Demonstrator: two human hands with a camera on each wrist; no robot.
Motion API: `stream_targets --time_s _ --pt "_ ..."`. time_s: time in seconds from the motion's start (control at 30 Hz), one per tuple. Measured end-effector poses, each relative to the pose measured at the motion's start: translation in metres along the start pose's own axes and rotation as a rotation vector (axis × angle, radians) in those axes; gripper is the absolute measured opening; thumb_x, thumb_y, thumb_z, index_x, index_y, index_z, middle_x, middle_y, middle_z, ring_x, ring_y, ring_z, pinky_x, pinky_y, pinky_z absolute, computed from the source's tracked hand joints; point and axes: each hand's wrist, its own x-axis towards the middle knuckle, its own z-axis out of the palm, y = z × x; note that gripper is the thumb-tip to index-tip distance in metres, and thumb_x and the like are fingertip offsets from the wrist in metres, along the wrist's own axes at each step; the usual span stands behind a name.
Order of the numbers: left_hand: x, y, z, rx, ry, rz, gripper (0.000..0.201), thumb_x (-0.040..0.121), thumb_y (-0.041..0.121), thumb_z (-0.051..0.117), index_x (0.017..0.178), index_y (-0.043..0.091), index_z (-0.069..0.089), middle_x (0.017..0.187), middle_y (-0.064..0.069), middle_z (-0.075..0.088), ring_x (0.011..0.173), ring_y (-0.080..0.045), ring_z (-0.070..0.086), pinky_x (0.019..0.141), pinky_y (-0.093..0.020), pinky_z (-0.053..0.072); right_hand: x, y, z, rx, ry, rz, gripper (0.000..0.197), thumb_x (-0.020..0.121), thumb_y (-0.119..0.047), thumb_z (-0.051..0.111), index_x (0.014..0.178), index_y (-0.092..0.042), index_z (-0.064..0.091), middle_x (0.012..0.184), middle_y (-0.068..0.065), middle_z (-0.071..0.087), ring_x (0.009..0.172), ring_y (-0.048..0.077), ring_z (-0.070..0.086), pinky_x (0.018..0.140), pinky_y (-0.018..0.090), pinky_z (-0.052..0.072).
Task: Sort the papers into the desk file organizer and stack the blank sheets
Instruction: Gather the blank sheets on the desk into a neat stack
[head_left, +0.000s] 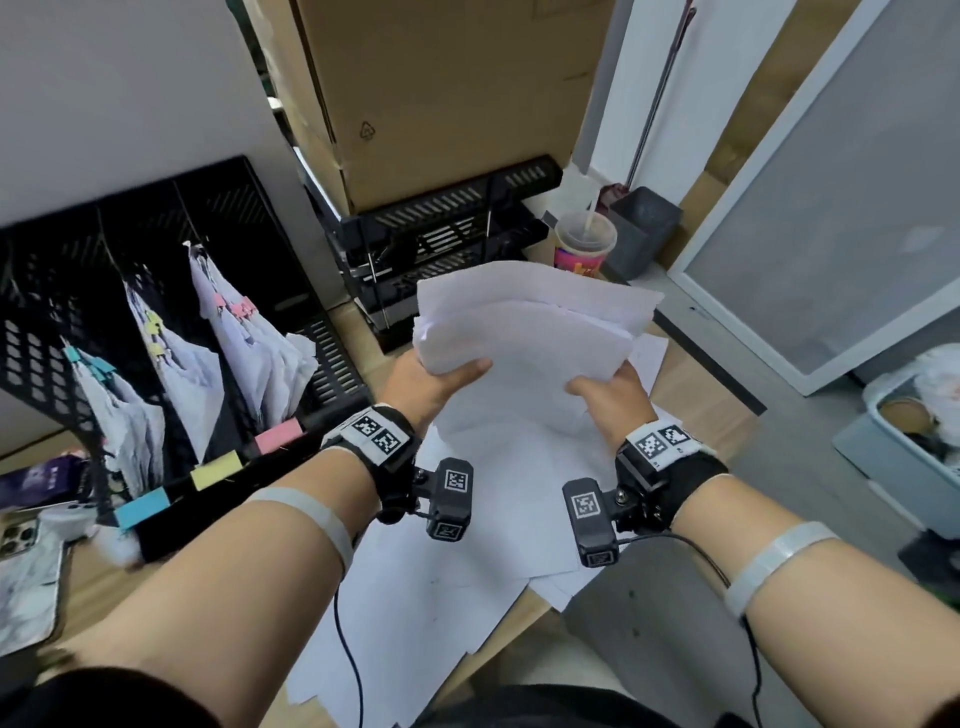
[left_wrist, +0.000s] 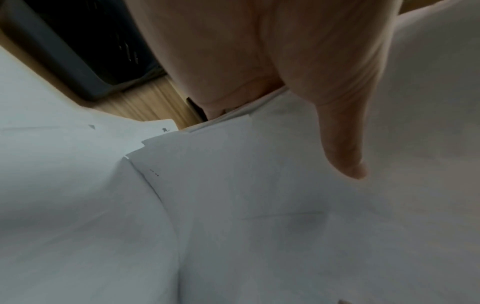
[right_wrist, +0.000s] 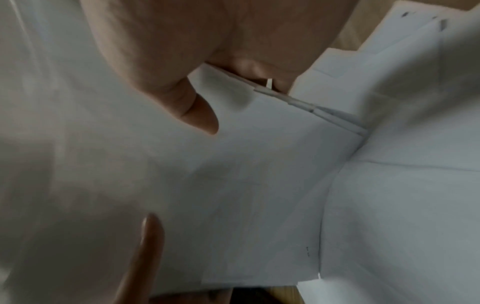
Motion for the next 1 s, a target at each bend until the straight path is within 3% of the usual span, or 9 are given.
stream_targets --time_s 0.07,0.13,0.27,0.43,0.57,0.7,0.83,0.93,1.0 --pt "0.001 0.001 0.0 0.065 -0.006 0.012 0.052 0.067 0.029 0.091 0.114 0.018 0.071 0.112 -0.001 0.076 0.106 -0.019 0.072 0.098 -0.04 0.055 0.001 0.003 -0.002 -0.01 0.031 -0.013 0.042 0.078 -0.002 0.064 0.117 -0.014 0.057 0.106 0.004 0.067 0.105 0.025 0.062 0.092 0.034 0.048" --pt "-0.001 0.002 0.0 0.119 -0.008 0.052 0.044 0.074 0.025 0.088 0.113 0.017 0.071 0.107 0.001 0.077 0.1 -0.017 0.073 0.093 -0.035 0.057 0.0 0.003 -0.006 0.006 0.068 -0.016 0.043 0.078 -0.002 0.064 0.12 -0.011 0.058 0.11 0.006 0.067 0.104 0.024 0.061 0.093 0.034 0.048" --pt "-0.002 -0.003 0.001 0.105 0.001 0.056 0.044 0.075 0.022 0.087 0.114 0.012 0.07 0.106 0.0 0.077 0.099 -0.017 0.074 0.088 -0.031 0.058 -0.001 0.004 -0.007 -0.003 0.049 -0.008 0.028 0.082 0.0 0.062 0.109 -0.008 0.063 0.104 0.005 0.066 0.096 0.021 0.059 0.083 0.027 0.04" --pt "0.007 -0.015 0.001 0.176 0.026 -0.007 0.021 0.091 0.02 0.072 0.111 0.019 0.069 0.109 0.002 0.075 0.104 -0.021 0.07 0.1 -0.045 0.053 0.006 0.005 -0.007 -0.18 -0.022 -0.019 0.004 0.09 -0.011 0.06 0.094 -0.011 0.06 0.093 0.006 0.064 0.087 0.021 0.058 0.078 0.024 0.041" --pt "0.014 -0.007 -0.01 0.185 0.042 -0.06 0.018 0.095 0.022 0.066 0.113 0.017 0.066 0.115 -0.007 0.073 0.107 -0.026 0.069 0.097 -0.047 0.055 0.02 -0.005 -0.017 -0.292 -0.015 -0.159 0.013 0.094 -0.02 0.054 0.087 -0.014 0.063 0.08 0.002 0.063 0.072 0.016 0.056 0.061 0.022 0.044" --pt "0.01 -0.025 -0.029 0.59 -0.012 -0.347 0.034 0.092 0.029 0.068 0.121 0.013 0.061 0.115 -0.012 0.07 0.106 -0.028 0.069 0.073 -0.032 0.058 0.036 0.016 -0.017 -0.453 -0.118 0.062 0.023 0.092 -0.019 0.05 0.108 -0.011 0.064 0.101 0.004 0.065 0.09 0.023 0.059 0.076 0.025 0.043" --pt "-0.009 -0.051 -0.041 1.047 -0.194 -0.578 0.037 0.096 0.031 0.06 0.124 0.007 0.058 0.125 -0.011 0.059 0.125 -0.031 0.058 0.083 -0.03 0.053 0.044 0.055 -0.001 -0.716 -0.306 0.326 0.014 0.092 -0.017 0.046 0.093 -0.008 0.057 0.092 0.009 0.057 0.088 0.028 0.056 0.058 0.026 0.039" --pt "-0.018 -0.073 -0.049 0.998 -0.069 -0.622 0.05 0.093 0.029 0.065 0.138 0.01 0.051 0.138 -0.011 0.055 0.118 -0.031 0.06 0.087 -0.032 0.053 0.047 0.075 0.015 -0.749 -0.365 0.414 0.035 0.095 -0.013 0.043 0.126 0.003 0.047 0.121 0.017 0.052 0.104 0.031 0.054 0.081 0.028 0.042" --pt "-0.019 -0.082 -0.052 0.887 -0.004 -0.625 0.056 0.091 0.023 0.068 0.141 0.012 0.046 0.138 -0.011 0.055 0.116 -0.031 0.061 0.089 -0.034 0.054 0.044 0.081 0.026 -0.732 -0.372 0.433 0.037 0.092 -0.013 0.044 0.126 0.001 0.046 0.124 0.018 0.051 0.103 0.031 0.053 0.082 0.028 0.04"
